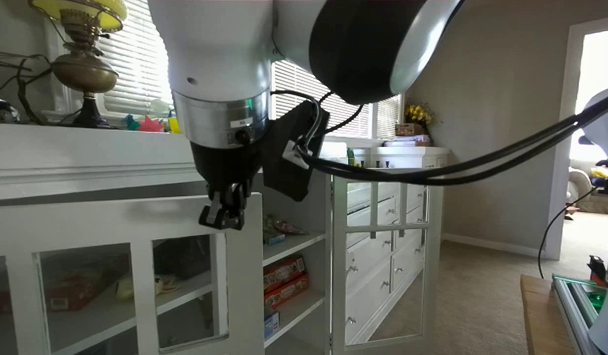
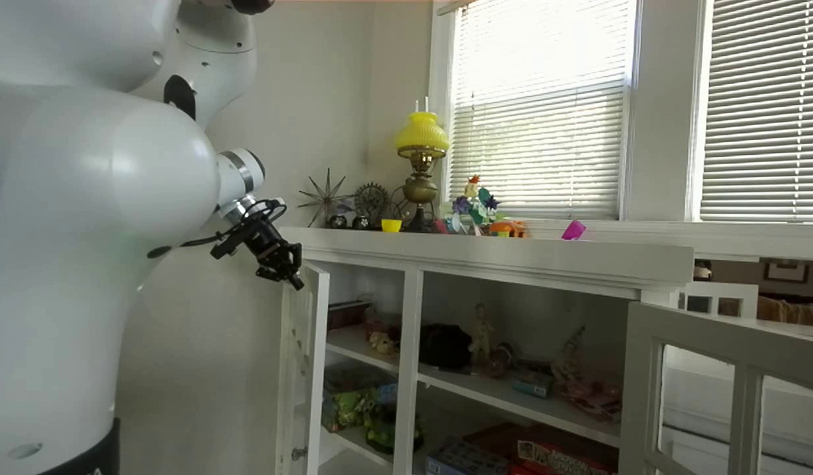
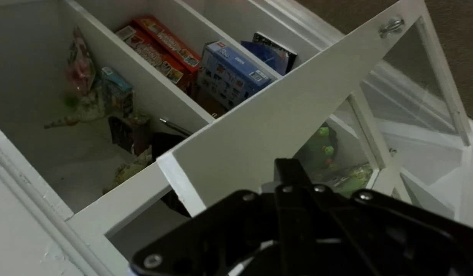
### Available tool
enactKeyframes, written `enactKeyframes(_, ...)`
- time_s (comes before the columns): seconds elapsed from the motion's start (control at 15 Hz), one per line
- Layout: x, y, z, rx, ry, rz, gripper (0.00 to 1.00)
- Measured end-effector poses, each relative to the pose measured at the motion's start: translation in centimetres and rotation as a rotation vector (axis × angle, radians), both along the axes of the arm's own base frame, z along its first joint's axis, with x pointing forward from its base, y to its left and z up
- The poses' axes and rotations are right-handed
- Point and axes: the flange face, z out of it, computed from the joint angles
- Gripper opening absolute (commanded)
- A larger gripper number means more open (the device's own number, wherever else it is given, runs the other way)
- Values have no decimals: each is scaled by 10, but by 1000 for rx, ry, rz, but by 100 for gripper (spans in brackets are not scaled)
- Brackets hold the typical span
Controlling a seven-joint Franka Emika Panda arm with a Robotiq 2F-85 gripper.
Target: Close the bottom left cabinet door
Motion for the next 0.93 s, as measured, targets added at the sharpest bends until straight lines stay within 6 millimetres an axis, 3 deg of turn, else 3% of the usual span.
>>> enactKeyframes(0.33, 9, -12, -6, -82, -60, 89, 0)
enactKeyframes(0.93, 18, -32, -30, -69, -41, 341, 0)
